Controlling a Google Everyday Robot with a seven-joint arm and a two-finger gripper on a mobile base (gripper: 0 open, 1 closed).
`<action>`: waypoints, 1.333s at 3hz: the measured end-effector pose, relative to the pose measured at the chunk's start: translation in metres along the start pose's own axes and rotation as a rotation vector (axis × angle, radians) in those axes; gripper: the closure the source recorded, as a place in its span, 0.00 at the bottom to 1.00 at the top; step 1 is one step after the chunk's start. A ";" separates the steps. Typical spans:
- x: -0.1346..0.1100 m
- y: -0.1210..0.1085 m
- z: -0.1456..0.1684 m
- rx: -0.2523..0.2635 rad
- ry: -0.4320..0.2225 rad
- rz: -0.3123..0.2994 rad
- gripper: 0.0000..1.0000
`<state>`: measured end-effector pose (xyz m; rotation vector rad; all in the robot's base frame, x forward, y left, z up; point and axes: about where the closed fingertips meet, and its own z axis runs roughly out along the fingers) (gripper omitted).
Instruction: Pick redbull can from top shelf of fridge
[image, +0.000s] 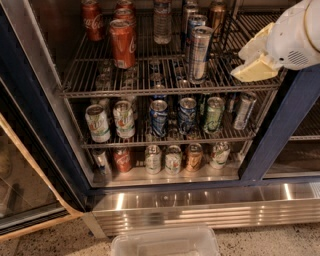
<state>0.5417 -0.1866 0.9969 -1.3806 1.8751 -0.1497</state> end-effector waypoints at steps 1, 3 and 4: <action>-0.007 0.002 0.008 0.024 -0.071 0.033 0.70; -0.042 0.001 0.031 0.054 -0.262 0.087 0.39; -0.042 0.001 0.031 0.054 -0.262 0.087 0.48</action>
Offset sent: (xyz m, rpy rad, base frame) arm 0.0270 0.0399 -0.0004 0.2988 -0.1730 0.0101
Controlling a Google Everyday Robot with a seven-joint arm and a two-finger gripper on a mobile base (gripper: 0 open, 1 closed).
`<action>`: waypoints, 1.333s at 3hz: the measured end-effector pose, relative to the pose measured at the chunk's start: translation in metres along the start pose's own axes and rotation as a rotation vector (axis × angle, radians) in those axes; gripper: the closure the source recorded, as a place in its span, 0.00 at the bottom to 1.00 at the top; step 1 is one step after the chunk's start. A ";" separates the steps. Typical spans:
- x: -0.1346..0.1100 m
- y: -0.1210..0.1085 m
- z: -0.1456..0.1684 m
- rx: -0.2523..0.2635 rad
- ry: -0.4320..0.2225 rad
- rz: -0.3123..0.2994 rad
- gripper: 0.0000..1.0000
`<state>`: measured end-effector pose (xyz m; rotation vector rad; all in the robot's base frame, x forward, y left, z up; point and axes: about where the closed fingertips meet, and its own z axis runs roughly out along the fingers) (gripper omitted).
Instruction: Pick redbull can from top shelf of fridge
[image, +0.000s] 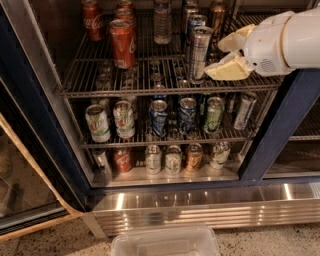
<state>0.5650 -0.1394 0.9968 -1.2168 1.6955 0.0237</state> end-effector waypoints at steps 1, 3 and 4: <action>0.000 0.000 0.000 0.000 0.000 0.000 0.60; -0.001 0.000 0.001 -0.001 -0.004 0.000 0.47; -0.004 0.000 0.008 0.005 -0.036 0.008 0.39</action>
Offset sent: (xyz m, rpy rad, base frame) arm 0.0000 0.0000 0.0000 0.0000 0.0000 0.0000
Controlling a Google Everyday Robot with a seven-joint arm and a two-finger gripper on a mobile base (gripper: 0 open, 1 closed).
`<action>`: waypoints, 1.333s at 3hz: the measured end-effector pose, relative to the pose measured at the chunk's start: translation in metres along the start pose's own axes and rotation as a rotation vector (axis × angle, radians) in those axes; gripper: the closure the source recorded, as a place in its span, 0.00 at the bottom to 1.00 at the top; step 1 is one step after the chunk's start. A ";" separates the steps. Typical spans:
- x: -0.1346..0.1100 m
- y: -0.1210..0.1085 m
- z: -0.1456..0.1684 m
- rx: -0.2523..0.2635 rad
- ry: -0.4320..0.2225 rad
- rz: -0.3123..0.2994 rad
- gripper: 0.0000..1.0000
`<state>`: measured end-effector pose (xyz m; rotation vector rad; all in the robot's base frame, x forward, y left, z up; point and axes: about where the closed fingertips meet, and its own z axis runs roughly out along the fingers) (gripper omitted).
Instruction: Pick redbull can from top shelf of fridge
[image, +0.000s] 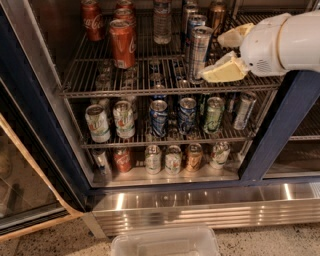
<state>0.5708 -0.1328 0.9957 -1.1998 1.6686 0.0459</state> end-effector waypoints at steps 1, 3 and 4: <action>-0.003 -0.003 0.003 0.015 -0.026 0.004 0.20; -0.005 -0.004 0.004 0.047 -0.068 0.023 0.03; -0.002 -0.005 0.009 0.054 -0.104 0.058 0.00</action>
Offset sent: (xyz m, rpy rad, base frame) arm 0.0106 0.0032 -0.0029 0.0692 -0.0390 -0.0010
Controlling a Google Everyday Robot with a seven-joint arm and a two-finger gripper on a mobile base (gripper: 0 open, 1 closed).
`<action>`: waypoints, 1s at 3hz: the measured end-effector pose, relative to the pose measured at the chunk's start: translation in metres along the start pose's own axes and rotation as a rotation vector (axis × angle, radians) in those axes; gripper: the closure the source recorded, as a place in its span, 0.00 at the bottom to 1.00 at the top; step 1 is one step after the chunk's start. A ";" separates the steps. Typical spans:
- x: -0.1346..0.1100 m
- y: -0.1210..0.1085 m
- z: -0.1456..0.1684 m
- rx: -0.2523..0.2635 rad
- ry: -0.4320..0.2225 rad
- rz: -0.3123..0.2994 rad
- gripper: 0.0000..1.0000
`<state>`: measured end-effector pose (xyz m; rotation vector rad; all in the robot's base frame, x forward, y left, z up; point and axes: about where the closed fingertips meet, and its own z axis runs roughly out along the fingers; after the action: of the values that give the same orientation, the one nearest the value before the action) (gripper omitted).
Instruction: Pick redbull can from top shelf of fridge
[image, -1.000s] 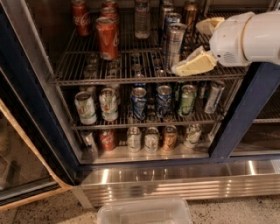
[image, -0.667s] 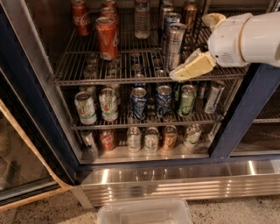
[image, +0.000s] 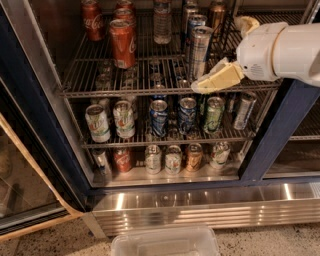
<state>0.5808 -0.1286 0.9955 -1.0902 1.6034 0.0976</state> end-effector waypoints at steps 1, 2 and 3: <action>0.001 0.002 0.011 -0.045 -0.032 0.030 0.00; 0.001 0.002 0.011 -0.049 -0.033 0.031 0.00; 0.000 0.007 0.022 -0.051 -0.071 0.044 0.00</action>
Offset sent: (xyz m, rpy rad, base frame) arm 0.0062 0.0056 -0.0049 0.0364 0.0221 0.0350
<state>0.5926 -0.1119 0.9843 -1.0790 1.5690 0.2059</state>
